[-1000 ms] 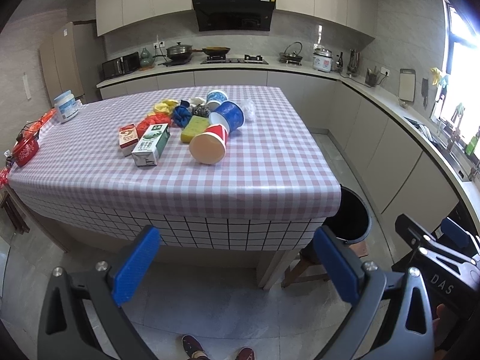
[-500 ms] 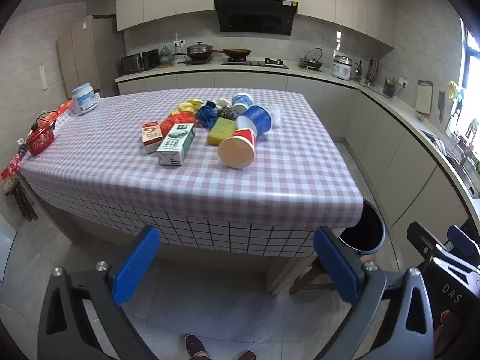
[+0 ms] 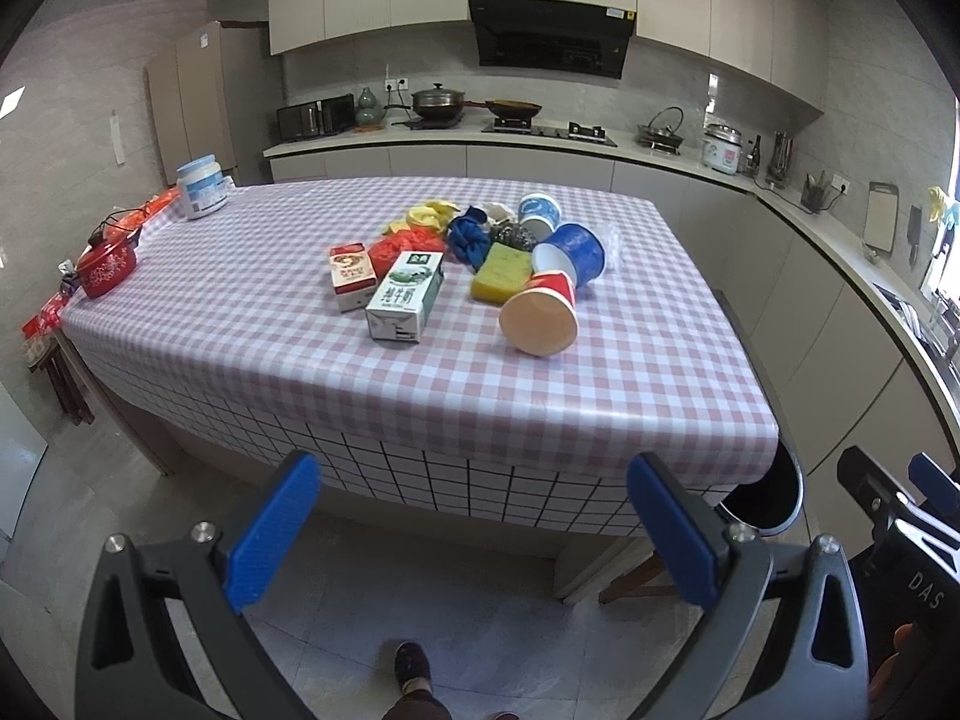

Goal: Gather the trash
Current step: 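Carry both tools toward the table of trash items, then grasp the white milk carton with the left tool while the right tool grasps the red-and-white paper cup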

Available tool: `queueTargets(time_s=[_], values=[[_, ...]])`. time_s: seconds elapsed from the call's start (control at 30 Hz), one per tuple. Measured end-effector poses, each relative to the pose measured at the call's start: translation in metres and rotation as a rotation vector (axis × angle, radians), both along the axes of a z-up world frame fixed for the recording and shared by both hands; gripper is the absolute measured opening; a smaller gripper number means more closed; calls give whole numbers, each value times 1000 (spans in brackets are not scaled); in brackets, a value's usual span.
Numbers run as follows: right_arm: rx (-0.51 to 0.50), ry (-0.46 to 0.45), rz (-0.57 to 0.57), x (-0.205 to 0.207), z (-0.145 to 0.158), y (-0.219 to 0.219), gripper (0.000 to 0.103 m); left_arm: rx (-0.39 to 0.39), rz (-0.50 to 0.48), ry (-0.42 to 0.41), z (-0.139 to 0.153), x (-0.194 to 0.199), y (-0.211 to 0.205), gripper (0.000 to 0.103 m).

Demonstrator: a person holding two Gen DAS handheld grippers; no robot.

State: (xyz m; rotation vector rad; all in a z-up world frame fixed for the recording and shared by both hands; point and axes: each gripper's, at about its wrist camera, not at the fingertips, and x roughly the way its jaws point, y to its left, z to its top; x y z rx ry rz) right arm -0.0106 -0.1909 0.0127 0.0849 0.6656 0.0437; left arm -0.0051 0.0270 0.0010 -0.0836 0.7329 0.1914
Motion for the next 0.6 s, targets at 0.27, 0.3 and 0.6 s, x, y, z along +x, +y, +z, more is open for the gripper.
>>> queueTargets(time_s=[0.27, 0.3, 0.6], values=[[0, 14, 9, 36, -3, 28, 103, 2, -16, 3, -3, 32, 25, 103], [-3, 16, 10, 42, -4, 32, 103, 4, -17, 4, -4, 36, 27, 103], [8, 51, 38, 103, -13, 79, 103, 7, -39, 45, -24, 93, 66, 99]])
